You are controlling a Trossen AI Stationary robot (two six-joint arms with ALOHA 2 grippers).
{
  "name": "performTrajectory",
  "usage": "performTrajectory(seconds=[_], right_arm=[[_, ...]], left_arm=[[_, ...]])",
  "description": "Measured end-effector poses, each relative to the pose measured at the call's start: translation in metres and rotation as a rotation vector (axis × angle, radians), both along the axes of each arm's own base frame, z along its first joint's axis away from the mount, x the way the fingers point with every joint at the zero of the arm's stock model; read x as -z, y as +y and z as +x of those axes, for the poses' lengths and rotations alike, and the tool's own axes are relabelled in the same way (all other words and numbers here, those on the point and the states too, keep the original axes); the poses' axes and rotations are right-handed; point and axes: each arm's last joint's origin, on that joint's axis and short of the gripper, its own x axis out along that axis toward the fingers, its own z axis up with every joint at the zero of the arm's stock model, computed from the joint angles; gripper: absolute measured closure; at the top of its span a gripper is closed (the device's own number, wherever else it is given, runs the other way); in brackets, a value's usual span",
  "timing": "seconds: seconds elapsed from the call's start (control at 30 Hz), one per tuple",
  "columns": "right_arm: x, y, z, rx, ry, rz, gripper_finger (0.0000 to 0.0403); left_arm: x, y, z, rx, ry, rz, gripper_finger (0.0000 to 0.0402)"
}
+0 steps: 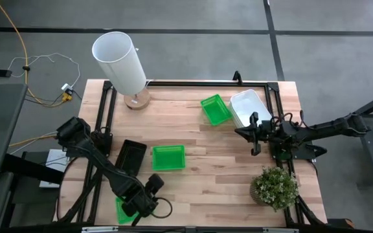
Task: Stack baskets by color
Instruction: Stack the bottom green bin into the middle green bin
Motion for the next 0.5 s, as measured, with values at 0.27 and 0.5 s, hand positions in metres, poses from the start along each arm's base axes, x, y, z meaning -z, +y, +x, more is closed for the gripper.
performTrajectory(seconds=[0.27,0.5], right_arm=[[0.0,0.0,0.0,0.0,0.0,0.0,0.0403],[0.0,0.0,0.0,-0.001,0.0,0.003,0.0403]], left_arm=[[0.0005,0.0005,0.0005,0.022,0.0,0.007,0.028],[0.0005,0.001,0.0009,0.039,0.003,0.007,0.0364]])
